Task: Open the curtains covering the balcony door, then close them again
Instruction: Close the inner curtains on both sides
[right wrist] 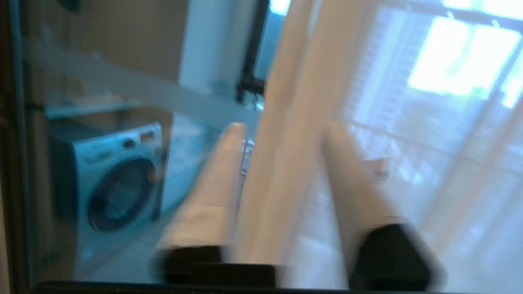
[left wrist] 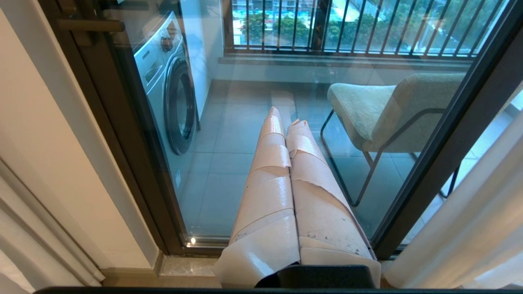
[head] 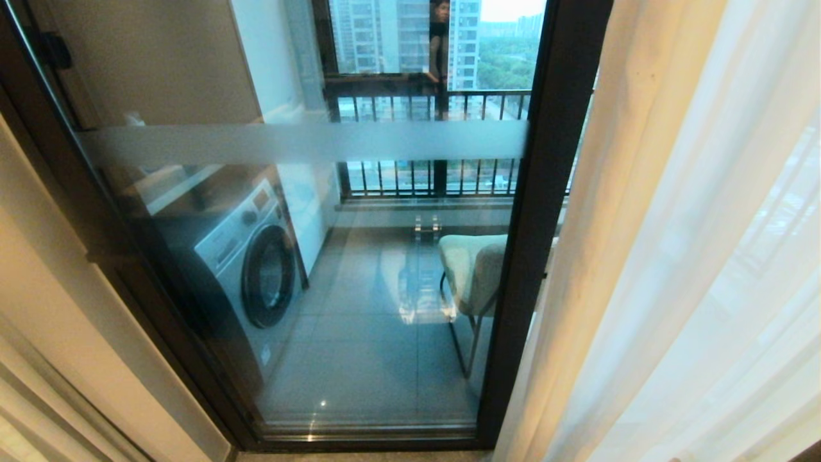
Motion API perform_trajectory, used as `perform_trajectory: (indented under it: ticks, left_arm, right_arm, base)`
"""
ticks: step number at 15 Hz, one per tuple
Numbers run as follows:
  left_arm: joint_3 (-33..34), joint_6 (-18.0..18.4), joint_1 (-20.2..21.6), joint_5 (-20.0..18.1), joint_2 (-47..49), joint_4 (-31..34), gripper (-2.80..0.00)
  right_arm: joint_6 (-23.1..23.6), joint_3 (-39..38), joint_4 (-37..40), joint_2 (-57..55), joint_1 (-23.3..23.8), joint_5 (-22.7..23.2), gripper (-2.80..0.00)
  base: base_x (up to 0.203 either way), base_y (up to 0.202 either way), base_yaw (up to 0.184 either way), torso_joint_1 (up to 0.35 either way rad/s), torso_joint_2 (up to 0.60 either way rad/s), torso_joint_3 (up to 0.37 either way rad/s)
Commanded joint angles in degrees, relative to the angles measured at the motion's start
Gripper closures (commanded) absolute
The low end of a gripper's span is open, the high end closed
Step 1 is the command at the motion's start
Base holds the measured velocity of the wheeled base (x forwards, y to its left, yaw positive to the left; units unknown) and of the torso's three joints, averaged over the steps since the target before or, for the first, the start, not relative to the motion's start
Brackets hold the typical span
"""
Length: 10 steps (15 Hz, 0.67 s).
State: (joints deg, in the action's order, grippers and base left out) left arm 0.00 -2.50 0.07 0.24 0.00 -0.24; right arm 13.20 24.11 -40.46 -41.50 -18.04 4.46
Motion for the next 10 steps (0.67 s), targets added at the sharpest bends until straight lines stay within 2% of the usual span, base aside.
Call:
perform_trajectory:
  ticks: [1,5,10]
  left_arm:
    - [0.0,0.0,0.0,0.0,0.0,0.0,0.0]
    - [0.0,0.0,0.0,0.0,0.0,0.0,0.0]
    - [0.0,0.0,0.0,0.0,0.0,0.0,0.0]
  right_arm:
    - [-0.4,-7.0,-0.2,5.3,5.6,0.4,0.0]
    - [-1.4,-16.0,1.6,12.4,11.9,0.2,0.0]
    - [-3.8,-23.0,9.6,23.1,16.8,-0.2,0.0]
  base:
    - [0.0,0.0,0.0,0.0,0.0,0.0]
    - [0.0,0.0,0.0,0.0,0.0,0.0]
    - [0.0,0.0,0.0,0.0,0.0,0.0]
